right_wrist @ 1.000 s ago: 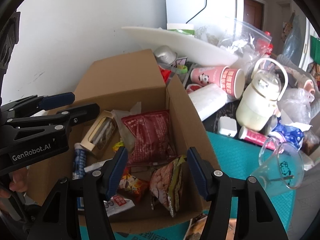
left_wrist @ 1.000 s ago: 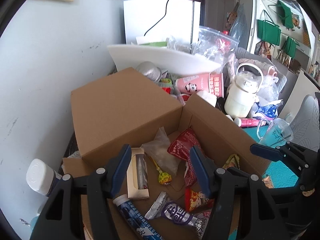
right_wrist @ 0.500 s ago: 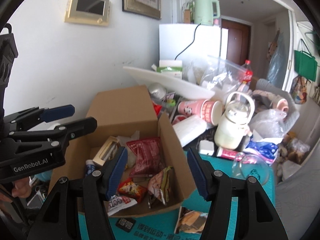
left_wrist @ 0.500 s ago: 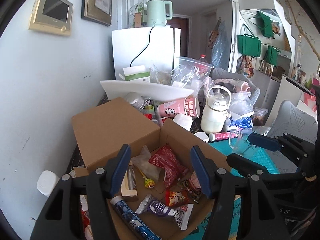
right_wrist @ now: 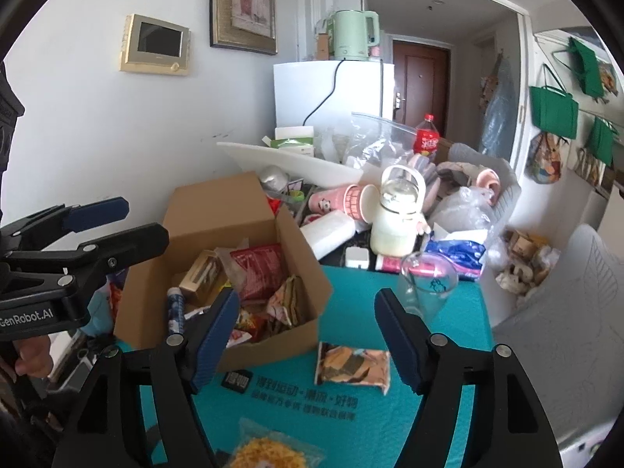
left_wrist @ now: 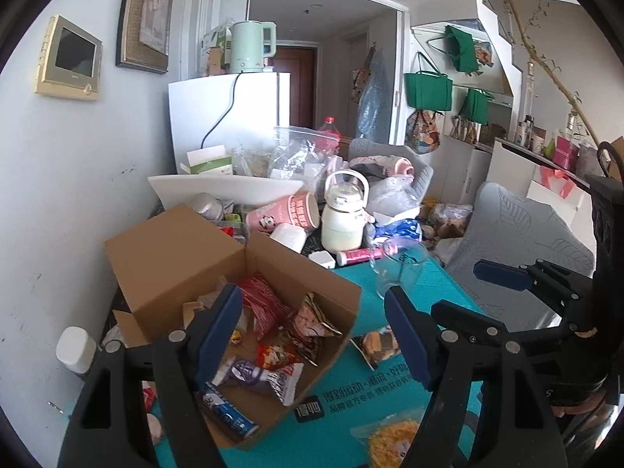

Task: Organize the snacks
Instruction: 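Move both open tools back toward the remaining snacks on the table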

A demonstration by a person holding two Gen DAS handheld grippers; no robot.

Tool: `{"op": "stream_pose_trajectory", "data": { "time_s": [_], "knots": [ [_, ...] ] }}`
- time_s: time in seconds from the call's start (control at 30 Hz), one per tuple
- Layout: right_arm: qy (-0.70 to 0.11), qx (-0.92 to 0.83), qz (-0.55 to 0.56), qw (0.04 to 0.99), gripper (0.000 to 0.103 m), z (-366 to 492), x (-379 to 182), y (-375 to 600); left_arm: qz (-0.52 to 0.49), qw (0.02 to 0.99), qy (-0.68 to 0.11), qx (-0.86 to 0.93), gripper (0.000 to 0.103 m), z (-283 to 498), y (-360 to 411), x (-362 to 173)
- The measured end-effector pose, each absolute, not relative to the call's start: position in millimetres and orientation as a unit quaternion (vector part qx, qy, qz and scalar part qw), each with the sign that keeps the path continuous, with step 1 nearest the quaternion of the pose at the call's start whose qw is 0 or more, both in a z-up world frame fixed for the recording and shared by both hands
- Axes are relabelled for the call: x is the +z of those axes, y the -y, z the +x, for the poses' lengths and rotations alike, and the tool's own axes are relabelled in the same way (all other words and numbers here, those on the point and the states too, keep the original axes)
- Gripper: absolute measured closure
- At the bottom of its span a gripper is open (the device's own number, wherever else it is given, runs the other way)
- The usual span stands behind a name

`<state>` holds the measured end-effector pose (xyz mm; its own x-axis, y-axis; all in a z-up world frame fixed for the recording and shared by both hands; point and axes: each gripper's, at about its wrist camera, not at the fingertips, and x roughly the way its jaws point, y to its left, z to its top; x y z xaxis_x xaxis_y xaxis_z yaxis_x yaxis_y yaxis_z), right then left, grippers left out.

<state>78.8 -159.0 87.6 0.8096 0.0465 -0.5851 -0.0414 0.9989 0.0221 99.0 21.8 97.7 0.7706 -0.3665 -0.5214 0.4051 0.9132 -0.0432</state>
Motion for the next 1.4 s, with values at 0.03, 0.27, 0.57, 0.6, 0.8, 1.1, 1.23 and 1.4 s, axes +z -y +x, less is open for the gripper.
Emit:
{"op": "stream_pose_trajectory", "data": {
  "time_s": [0.03, 0.27, 0.57, 0.6, 0.8, 1.1, 1.23, 1.4],
  "knots": [
    [-0.307, 0.018, 0.005, 0.951, 0.029, 73.2, 87.1, 160.2, 0.033, 0.936, -0.277, -0.215, 0.028, 92.7, -18.8, 95.0],
    [-0.322, -0.010, 0.015, 0.947, 0.026, 31.5, 74.7, 168.1, 0.032, 0.922, -0.302, -0.242, 0.028, 62.7, -4.0, 78.1],
    [-0.363, -0.026, 0.023, 0.931, 0.026, 1.4, 39.7, 176.8, 0.027, 0.902, -0.338, -0.266, 0.028, 38.8, 11.0, 41.1],
    [-0.369, -0.029, 0.021, 0.929, 0.026, -1.4, 34.7, 176.9, 0.027, 0.900, -0.343, -0.267, 0.028, 37.4, 12.9, 37.0],
    [-0.392, -0.027, 0.034, 0.919, 0.026, -17.7, 8.9, 185.2, 0.008, 0.886, -0.374, -0.275, 0.028, 31.1, 19.9, 2.9],
    [-0.429, -0.019, 0.052, 0.902, 0.026, -33.5, -28.0, 198.8, 0.000, 0.873, -0.410, -0.264, 0.028, 26.1, 36.8, -33.6],
    [-0.441, -0.013, 0.066, 0.895, 0.026, -37.1, -40.2, 207.4, 0.020, 0.871, -0.429, -0.238, 0.028, 26.0, 49.7, -50.2],
    [-0.460, -0.011, 0.065, 0.886, 0.026, -34.9, -54.3, 214.8, 0.008, 0.859, -0.468, -0.209, 0.028, 34.8, 55.1, -73.0]
  ]
}}
